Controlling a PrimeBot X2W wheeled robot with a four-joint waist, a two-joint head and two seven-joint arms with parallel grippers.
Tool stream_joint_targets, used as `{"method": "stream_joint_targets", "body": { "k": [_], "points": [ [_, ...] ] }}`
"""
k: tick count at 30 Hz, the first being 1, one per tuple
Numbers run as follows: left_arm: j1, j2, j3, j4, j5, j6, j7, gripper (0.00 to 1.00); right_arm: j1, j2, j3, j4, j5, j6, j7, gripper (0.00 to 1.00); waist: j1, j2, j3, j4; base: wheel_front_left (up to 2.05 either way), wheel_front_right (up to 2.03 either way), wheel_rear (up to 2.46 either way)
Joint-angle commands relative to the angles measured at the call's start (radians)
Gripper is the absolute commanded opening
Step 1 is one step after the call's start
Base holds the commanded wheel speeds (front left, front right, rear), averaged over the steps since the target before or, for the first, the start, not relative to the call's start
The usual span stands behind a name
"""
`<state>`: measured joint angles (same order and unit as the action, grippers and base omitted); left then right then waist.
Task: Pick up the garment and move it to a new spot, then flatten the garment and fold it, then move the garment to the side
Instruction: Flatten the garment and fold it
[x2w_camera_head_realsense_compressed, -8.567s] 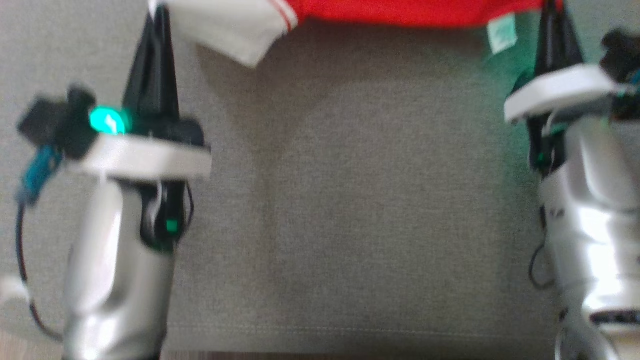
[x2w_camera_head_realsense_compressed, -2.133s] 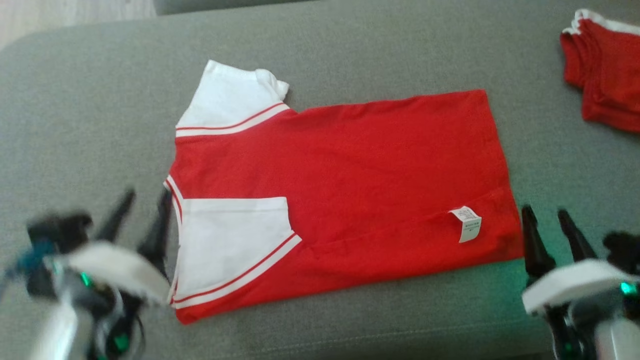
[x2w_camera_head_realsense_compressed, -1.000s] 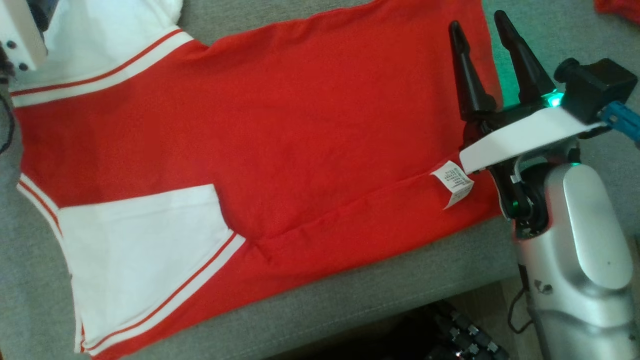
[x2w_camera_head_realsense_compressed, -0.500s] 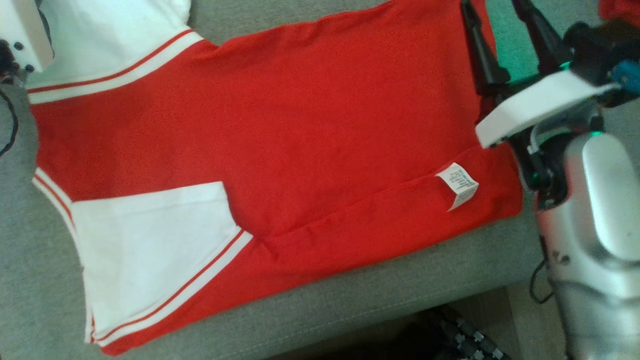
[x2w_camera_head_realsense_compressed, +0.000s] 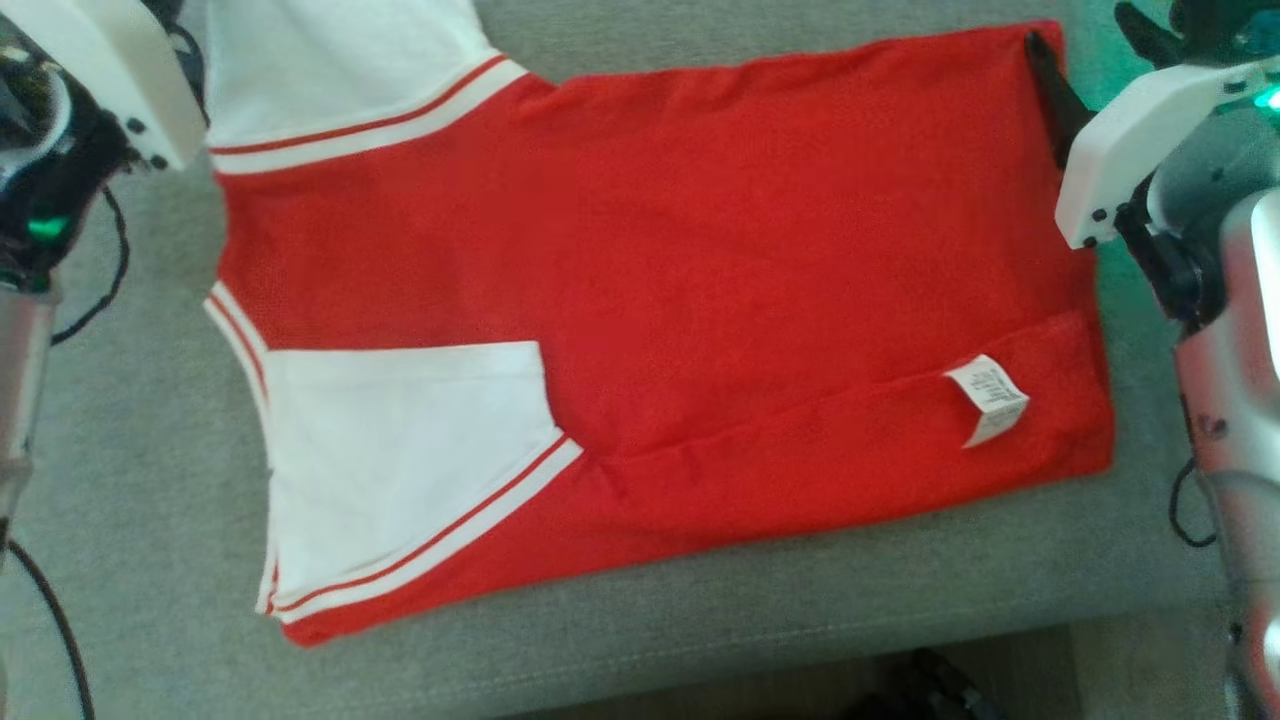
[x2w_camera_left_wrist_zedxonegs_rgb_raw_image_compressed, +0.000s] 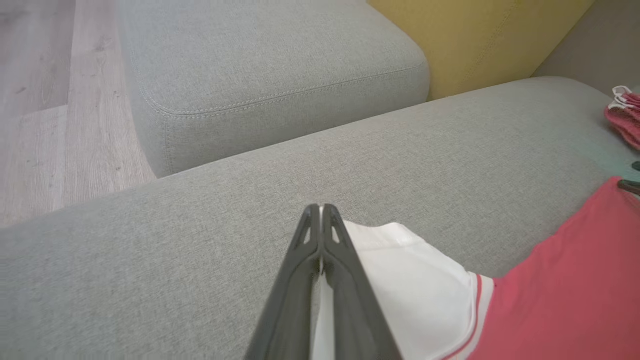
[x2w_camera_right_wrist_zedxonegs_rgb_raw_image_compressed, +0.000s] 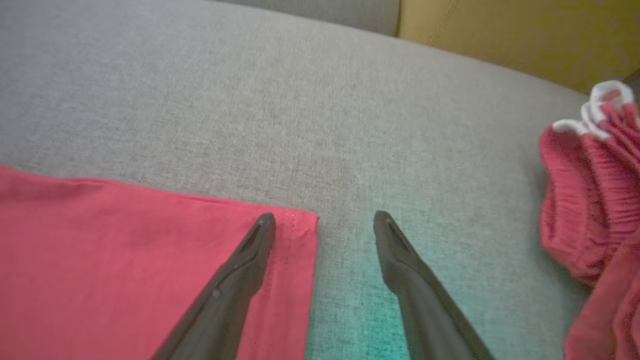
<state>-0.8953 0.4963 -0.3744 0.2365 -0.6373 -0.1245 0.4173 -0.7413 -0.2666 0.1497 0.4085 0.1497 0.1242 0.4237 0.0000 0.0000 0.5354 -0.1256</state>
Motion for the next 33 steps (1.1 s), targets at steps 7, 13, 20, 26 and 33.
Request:
{"method": "stream_joint_targets", "body": {
  "k": [7,13,20,26,33],
  "points": [
    [0.014,0.035,0.028,-0.078,-0.017,-0.005,-0.031,0.0,-0.059,-0.038,0.048,0.066,0.056,0.007,0.075,0.9,0.0,0.0,-0.002,0.047,0.0,0.0,0.0],
    [0.021,0.018,0.023,-0.078,-0.027,-0.005,-0.048,0.0,-0.08,-0.051,0.083,0.136,0.126,0.007,0.141,0.37,0.0,0.0,-0.003,0.062,0.0,0.0,0.0],
    [0.028,0.019,0.023,-0.071,-0.031,-0.005,-0.065,0.0,-0.089,-0.057,0.082,0.166,0.147,0.007,0.139,0.0,0.0,0.0,-0.019,0.061,0.0,0.0,0.0],
    [0.032,0.028,0.031,-0.076,-0.026,-0.003,-0.094,0.0,-0.092,-0.054,0.054,0.153,0.134,0.007,0.024,0.0,0.0,0.0,-0.048,0.052,0.0,0.0,0.0],
    [0.027,0.022,0.042,-0.084,-0.018,0.003,-0.149,0.0,-0.099,-0.033,0.036,0.145,0.123,0.007,-0.085,0.0,0.0,0.0,-0.097,0.042,0.0,0.0,0.0]
  ]
}}
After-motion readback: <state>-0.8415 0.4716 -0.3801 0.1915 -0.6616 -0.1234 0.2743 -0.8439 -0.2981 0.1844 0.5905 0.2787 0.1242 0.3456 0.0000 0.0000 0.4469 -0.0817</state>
